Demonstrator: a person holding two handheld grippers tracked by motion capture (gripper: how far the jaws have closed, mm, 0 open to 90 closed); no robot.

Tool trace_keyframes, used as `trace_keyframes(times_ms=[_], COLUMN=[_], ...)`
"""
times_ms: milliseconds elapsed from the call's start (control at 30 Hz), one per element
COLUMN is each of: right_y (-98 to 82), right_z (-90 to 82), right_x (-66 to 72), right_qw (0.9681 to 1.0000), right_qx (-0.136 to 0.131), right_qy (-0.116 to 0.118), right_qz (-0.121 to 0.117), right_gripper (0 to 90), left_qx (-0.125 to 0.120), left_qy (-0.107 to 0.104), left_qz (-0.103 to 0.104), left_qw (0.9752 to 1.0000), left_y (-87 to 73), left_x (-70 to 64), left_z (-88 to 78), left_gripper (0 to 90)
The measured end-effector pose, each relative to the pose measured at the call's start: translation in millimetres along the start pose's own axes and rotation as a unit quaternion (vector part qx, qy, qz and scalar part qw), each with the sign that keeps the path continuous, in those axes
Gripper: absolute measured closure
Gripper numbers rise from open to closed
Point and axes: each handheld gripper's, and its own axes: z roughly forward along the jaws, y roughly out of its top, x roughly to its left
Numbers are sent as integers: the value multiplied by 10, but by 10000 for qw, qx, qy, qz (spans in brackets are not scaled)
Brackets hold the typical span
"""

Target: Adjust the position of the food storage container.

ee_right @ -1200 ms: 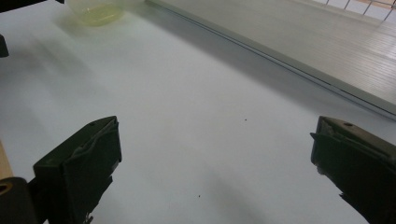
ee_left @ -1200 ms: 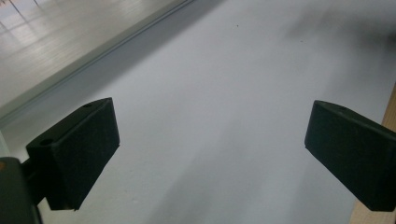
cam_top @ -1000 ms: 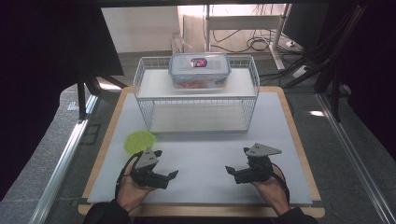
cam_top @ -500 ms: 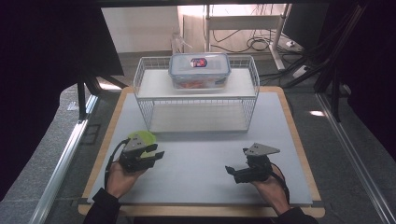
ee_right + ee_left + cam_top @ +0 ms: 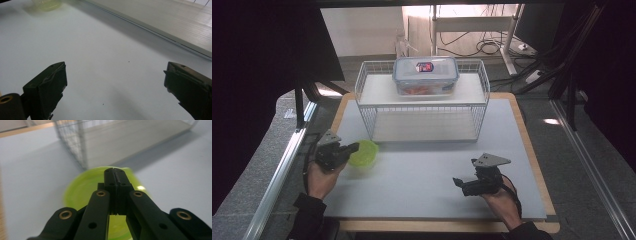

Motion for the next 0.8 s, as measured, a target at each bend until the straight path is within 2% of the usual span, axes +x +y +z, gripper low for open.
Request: trace_keyframes(times_ms=[200, 400, 533, 667, 800], right_y=[-1, -1, -3, -4, -6], right_z=[9, 15, 22, 22, 29], right_x=[-2, 5, 7, 12, 14], right_qw=[10000, 10000, 9999, 9999, 9999], right_qx=[38, 73, 102, 129, 153], right_qy=[-18, -16, -14, -16, -9], right_qz=[-5, -29, -70, -81, -74], right_gripper=[42, 45, 46, 48, 48], left_qx=[-15, 215, 373, 485, 484], left_qy=[343, 577, 558, 522, 419], left_qz=[-303, -467, -497, -435, -456], left_qw=[9990, 9970, 9965, 9965, 9969], left_y=[-111, -217, -253, -260, -259], left_x=[273, 395, 386, 343, 305], left_z=[-7, 117, 180, 226, 240], left_gripper=[899, 899, 898, 898, 898])
